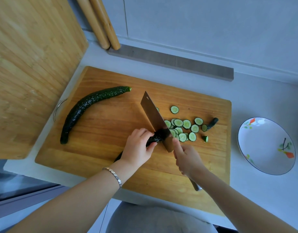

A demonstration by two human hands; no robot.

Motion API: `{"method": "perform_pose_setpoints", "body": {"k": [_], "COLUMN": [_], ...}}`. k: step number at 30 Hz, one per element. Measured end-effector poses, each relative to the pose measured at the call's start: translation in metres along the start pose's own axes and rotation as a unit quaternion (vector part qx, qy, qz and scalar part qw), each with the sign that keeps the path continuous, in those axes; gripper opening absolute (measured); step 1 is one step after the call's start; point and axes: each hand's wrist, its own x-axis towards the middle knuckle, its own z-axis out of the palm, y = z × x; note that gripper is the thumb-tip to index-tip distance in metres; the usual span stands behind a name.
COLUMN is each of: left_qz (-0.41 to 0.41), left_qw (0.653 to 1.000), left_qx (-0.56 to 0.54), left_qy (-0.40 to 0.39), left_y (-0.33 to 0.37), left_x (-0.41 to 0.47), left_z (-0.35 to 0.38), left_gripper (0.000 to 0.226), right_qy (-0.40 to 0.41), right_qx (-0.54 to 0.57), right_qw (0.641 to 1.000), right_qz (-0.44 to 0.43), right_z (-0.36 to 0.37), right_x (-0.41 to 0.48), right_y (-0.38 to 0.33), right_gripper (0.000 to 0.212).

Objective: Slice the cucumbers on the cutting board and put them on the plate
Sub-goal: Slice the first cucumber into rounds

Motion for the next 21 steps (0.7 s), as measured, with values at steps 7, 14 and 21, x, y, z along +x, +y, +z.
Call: {"method": "perform_pose_setpoints", "body": {"k": [7, 14, 21], "left_qz": [0.011, 0.002, 0.013], "left_qw": [1.0, 1.0, 1.0], "left_qx": [-0.003, 0.005, 0.003], "left_qy": [-0.002, -0.004, -0.003], "left_y": [0.0, -0.001, -0.002], "left_x": [0.009, 0.005, 0.005], "left_z": [-0.004, -0.002, -0.002], "left_gripper": [0.028, 0.026, 0.025], "right_qy": [0.008, -0.009, 0.008], "right_qx": [0.097, 0.06, 0.007], "right_qw": [0.995, 0.998, 1.0], "right_qz": [0.029, 0.023, 0.015], "right_z": [-0.017, -0.027, -0.016], "right_x": [-0.004, -0.016, -0.008], "right_y": [-0.008, -0.018, -0.013], "right_gripper": [0.055, 0.057, 0.055]}}
